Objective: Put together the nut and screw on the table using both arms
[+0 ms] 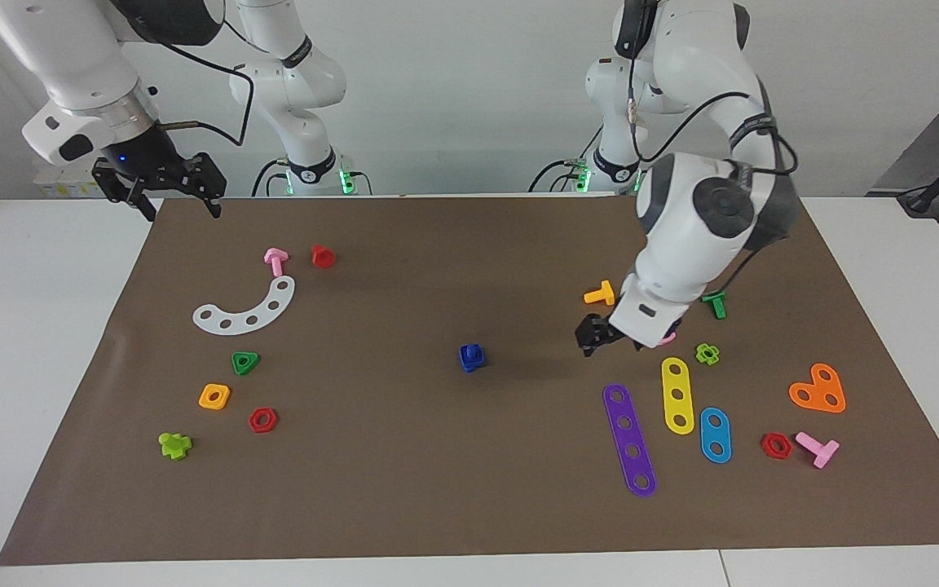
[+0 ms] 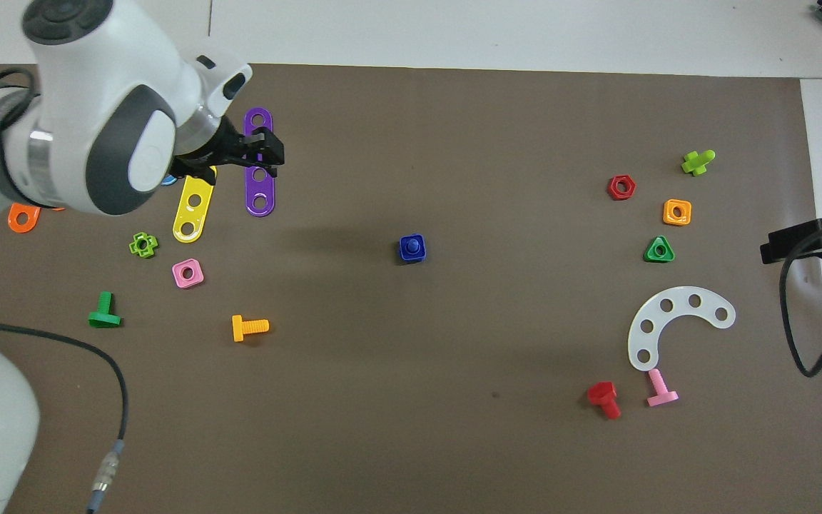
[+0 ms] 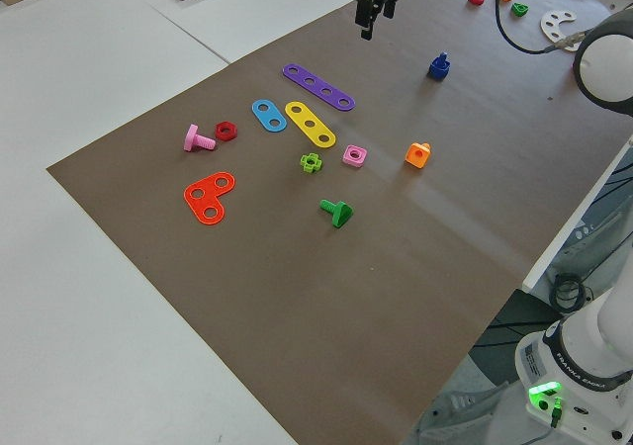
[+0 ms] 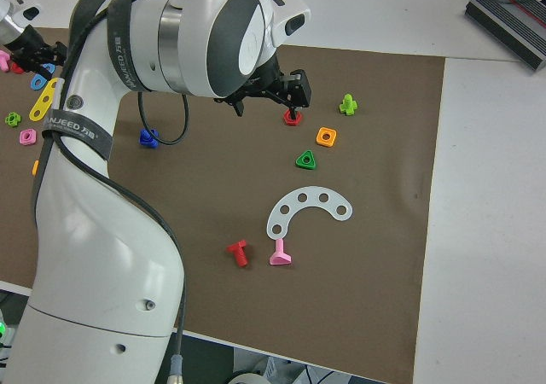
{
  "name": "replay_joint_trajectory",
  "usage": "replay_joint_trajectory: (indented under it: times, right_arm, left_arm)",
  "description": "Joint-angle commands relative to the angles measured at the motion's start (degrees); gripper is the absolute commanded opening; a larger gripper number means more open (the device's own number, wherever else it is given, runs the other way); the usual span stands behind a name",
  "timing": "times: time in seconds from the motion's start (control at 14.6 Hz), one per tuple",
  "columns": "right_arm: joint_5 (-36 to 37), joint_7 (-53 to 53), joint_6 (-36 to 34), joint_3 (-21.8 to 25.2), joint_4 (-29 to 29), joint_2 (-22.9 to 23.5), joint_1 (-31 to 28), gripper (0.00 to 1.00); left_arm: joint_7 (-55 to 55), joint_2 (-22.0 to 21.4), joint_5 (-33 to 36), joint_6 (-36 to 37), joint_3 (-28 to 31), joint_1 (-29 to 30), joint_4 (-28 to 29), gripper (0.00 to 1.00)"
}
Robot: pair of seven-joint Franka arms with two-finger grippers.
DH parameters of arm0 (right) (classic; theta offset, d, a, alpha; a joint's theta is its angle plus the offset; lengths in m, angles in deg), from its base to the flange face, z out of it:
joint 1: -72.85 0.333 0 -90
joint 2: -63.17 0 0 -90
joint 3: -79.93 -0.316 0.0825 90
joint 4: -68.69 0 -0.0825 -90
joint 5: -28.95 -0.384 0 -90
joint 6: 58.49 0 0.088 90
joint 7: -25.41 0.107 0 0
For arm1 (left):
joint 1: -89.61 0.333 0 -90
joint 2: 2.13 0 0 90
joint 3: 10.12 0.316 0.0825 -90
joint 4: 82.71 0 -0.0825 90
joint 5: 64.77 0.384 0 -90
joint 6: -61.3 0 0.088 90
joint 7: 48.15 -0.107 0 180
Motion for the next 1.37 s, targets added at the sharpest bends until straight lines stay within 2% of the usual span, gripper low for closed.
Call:
replay_joint_trajectory:
  times: [0.0, 0.27, 0.62, 0.89, 1.3]
  right_arm:
    - [-0.9, -1.1, 0.0, -0.3, 0.3, -0.4, -0.5, 1.0]
    - [-0.9, -1.1, 0.0, -0.3, 0.3, -0.4, -0.5, 1.0]
    - [-0.9, -1.1, 0.0, -0.3, 0.3, -0.4, -0.5, 1.0]
    - [-0.9, -1.1, 0.0, -0.3, 0.3, -0.4, -0.5, 1.0]
    - [-0.9, -1.1, 0.0, -0.3, 0.3, -0.4, -0.5, 1.0]
  left_arm:
    - [-9.2, -7.3, 0.5, 1.7, -0.2, 5.0, 8.9, 0.95]
    - [-15.5, -17.0, 7.4, 1.7, -0.1, 8.0, 19.5, 0.95]
    - [-14.2, -24.0, 7.5, 3.4, -0.1, 8.1, 20.7, 1.0]
    - [-14.1, -25.8, 7.8, 5.0, 0.1, 9.0, 19.8, 1.0]
    - [-14.1, -26.0, 7.8, 4.4, 0.1, 9.2, 18.2, 1.0]
